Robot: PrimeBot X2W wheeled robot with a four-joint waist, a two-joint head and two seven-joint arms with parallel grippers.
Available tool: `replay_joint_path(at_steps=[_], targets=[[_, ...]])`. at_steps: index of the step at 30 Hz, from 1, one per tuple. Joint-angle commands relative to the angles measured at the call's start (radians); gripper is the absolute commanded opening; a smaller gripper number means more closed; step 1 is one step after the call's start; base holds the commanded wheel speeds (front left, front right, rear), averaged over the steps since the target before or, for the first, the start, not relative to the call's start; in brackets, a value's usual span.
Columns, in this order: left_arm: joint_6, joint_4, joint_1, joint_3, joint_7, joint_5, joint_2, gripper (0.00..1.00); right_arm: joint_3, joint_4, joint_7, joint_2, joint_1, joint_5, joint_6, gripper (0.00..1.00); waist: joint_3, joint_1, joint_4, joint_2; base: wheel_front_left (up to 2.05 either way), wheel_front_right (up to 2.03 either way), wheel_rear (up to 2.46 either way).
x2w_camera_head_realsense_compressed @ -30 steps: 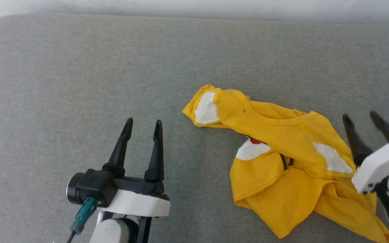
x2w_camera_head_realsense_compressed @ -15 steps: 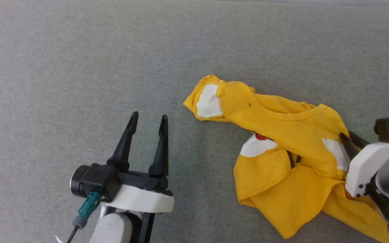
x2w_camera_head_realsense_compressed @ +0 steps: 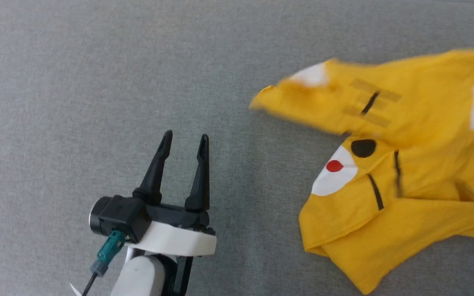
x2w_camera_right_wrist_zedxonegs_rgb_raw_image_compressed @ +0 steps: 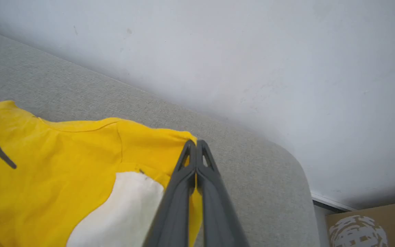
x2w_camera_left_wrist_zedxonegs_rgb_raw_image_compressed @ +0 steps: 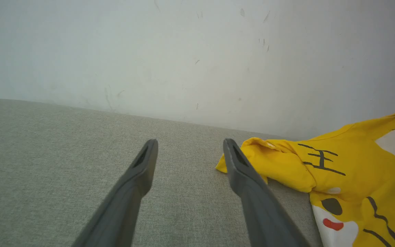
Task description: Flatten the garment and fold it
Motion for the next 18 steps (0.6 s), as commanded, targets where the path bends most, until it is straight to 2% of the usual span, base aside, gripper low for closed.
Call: replay_joint_path(at_steps=[1,6,10,11,12,13,18], targets=[[0.009,-0.004,-0.019,-0.005,-0.005,-0.004,-0.001,1.00,-0.009,-0.002,-0.002,-0.031,-0.041,-0.025,-0.001,0.00,0.029,0.0000,0.021,0.0000,0.00,0.00,0.00],[0.019,0.002,-0.038,-0.023,-0.005,-0.013,-0.001,1.00,-0.010,0.111,-0.042,-0.102,-0.149,-0.098,-0.001,0.00,0.072,0.0000,0.045,0.0000,0.00,0.00,0.00],[0.023,0.007,-0.050,-0.036,-0.005,-0.016,-0.001,1.00,0.016,0.198,-0.059,-0.095,-0.188,-0.127,-0.001,0.00,0.090,0.0000,0.054,0.0000,0.00,0.00,0.00],[0.025,0.008,-0.053,-0.039,-0.005,-0.017,-0.001,1.00,0.026,0.225,-0.061,-0.085,-0.197,-0.132,-0.001,0.12,0.094,0.0000,0.054,0.0000,0.00,0.00,0.00],[0.025,0.013,-0.056,-0.042,-0.005,-0.017,-0.001,1.00,0.035,0.251,-0.061,-0.075,-0.203,-0.137,-0.001,0.50,0.096,0.0000,0.053,0.0000,0.00,0.00,0.00],[0.024,0.017,-0.058,-0.046,-0.005,-0.016,-0.001,1.00,0.041,0.275,-0.059,-0.063,-0.208,-0.136,-0.001,1.00,0.098,0.0000,0.051,0.0000,0.00,0.00,0.00],[0.024,0.030,-0.071,-0.052,-0.005,-0.009,-0.001,1.00,0.057,0.323,-0.098,-0.011,-0.227,-0.108,-0.001,1.00,0.085,0.0000,0.029,0.0000,0.00,0.00,0.00]])
